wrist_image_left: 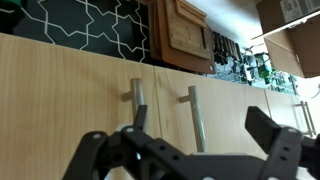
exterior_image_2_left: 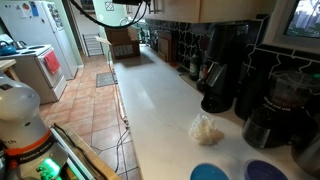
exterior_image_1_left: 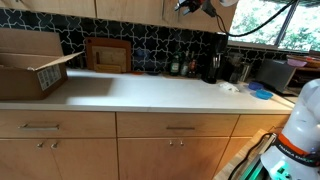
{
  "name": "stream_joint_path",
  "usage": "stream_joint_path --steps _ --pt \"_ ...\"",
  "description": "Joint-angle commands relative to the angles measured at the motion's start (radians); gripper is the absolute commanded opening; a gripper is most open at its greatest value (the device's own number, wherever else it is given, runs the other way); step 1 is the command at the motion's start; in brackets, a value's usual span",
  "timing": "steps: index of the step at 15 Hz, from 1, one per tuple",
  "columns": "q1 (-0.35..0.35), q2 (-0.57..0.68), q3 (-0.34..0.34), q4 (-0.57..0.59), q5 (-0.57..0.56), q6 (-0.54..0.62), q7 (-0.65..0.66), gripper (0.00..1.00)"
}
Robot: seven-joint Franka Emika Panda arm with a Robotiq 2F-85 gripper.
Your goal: Pull open the far right top cabinet door
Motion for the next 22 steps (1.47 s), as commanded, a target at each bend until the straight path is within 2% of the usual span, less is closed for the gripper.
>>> stream_joint_path --steps 1,6,7,12,13,17,21,22 --pt "-0.007 0.069 -0.003 0.053 -0.007 0.057 0.009 1.00" --pt "-0.033 0.137 0.001 0.092 -0.083 0.110 0.097 1.00" --pt "-0.036 0.145 0.000 0.097 -0.103 0.113 0.119 0.80" --pt "-0.046 0.164 -0.004 0.123 -0.201 0.101 0.238 0.42" --pt "-0.114 0.157 0.064 0.125 -0.220 0.092 0.262 0.35" --pt "-0.164 0.133 0.102 0.111 -0.274 0.076 0.322 0.05" --pt "-0.190 0.106 0.127 0.083 -0.300 0.051 0.316 0.08" --pt "-0.165 0.085 0.107 0.062 -0.283 0.040 0.290 0.07"
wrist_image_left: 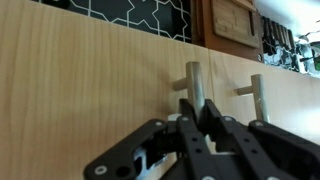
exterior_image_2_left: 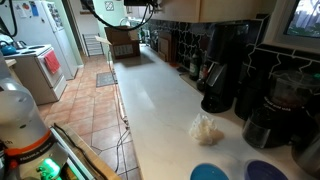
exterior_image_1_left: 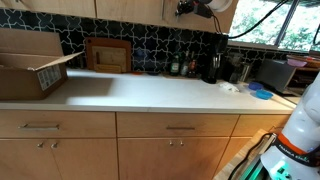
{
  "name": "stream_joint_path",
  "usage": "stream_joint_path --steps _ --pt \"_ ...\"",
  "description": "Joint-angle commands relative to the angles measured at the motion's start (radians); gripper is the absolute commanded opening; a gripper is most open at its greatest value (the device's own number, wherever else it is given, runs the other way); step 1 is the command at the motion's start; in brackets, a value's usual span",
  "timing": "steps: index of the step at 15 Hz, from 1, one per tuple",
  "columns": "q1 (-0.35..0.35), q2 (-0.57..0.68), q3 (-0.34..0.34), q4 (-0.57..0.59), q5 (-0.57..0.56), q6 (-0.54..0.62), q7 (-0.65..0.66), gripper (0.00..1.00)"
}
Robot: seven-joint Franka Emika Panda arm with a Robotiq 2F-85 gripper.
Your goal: Pull open the far right top cabinet door
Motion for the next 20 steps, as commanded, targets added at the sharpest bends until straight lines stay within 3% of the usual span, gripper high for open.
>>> stream_joint_path --steps 1,7,16,17,18,19,20 --pt "0.002 -0.086 0.003 -0.080 0.002 -0.066 -0.008 0.07" --pt "0.028 -0.309 0.006 -0.302 0.027 -0.129 -0.106 0.07" --pt "0.047 -0.673 -0.017 -0.625 -0.022 -0.193 -0.140 0.10" --pt "0.047 -0.714 -0.024 -0.659 -0.027 -0.196 -0.148 0.15" --pt "0.046 -0.754 -0.031 -0.689 -0.034 -0.200 -0.154 0.42" --pt "0.041 -0.793 -0.036 -0.719 -0.044 -0.215 -0.159 0.43" --pt "0.031 -0.828 -0.045 -0.747 -0.054 -0.240 -0.162 0.50"
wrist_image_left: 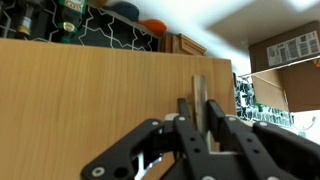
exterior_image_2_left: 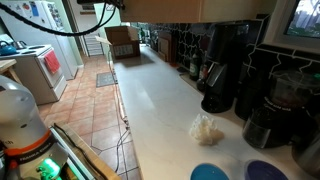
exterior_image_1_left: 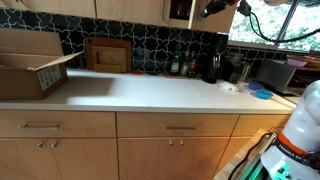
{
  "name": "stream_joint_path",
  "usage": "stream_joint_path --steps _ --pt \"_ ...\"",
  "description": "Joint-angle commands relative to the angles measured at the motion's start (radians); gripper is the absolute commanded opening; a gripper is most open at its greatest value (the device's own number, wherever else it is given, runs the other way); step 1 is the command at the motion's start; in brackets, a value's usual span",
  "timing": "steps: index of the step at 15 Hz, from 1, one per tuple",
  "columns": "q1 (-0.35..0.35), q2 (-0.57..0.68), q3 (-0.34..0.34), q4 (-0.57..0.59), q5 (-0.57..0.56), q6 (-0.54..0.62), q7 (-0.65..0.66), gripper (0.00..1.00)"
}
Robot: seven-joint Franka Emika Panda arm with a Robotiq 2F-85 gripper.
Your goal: Pull open the far right top cabinet door
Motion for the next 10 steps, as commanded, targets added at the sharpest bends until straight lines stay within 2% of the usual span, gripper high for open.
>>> stream_joint_path --steps 1,4,7,10 --pt "-0.015 -0.171 -0.058 -0.167 -0.057 -0.083 -0.039 0.56" --pt "-0.041 -0.249 -0.092 -0.227 -0.097 -0.162 -0.059 0.79" --pt "-0.016 -0.283 -0.150 -0.241 -0.065 -0.280 -0.077 0.99" --pt "0.007 -0.295 -0.165 -0.225 -0.035 -0.476 -0.073 1.00"
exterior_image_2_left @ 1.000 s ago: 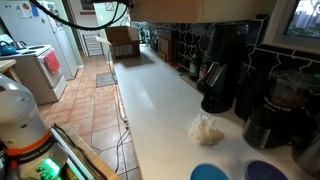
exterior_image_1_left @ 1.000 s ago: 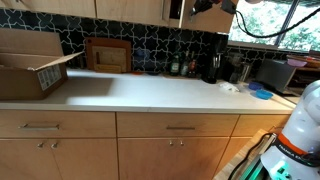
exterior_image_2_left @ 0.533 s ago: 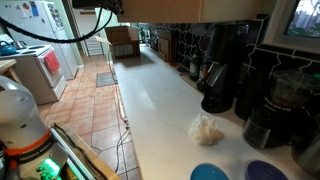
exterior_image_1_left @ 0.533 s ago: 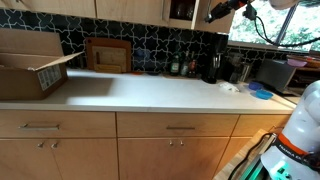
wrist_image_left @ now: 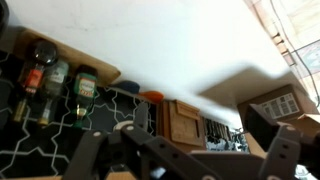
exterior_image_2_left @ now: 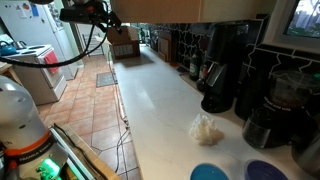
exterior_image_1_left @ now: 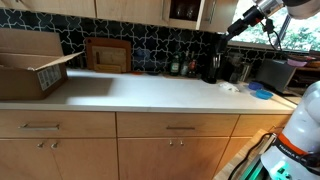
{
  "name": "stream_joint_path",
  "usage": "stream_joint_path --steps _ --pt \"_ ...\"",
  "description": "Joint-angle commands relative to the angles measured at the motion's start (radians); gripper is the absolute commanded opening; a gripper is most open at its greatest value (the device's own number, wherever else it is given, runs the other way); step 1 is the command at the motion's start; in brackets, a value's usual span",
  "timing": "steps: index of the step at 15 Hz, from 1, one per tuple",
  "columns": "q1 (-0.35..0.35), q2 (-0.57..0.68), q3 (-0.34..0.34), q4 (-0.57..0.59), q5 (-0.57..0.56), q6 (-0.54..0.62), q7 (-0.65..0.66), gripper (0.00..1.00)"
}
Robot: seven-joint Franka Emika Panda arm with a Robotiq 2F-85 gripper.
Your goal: Pull open the far right top cabinet door
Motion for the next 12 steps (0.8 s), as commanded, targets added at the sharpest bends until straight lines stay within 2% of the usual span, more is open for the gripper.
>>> stream_joint_path --steps 1,2,5,8,10,11,12 --pt "0.042 -0.029 -0.016 0.011 0.037 -0.222 -0.001 1.00" --pt "0.027 0.003 0.023 0.044 0.031 -0.281 0.041 1.00" --pt "0.020 0.062 0.118 0.128 0.020 -0.347 0.120 1.00" --pt "-0.045 0.127 0.266 0.233 -0.071 -0.305 0.259 1.00" --pt "-0.053 0.168 0.331 0.318 -0.100 -0.297 0.320 1.00" --pt "-0.048 0.182 0.348 0.358 -0.101 -0.320 0.335 1.00" --pt "-0.023 0.127 0.309 0.278 -0.079 -0.292 0.300 1.00"
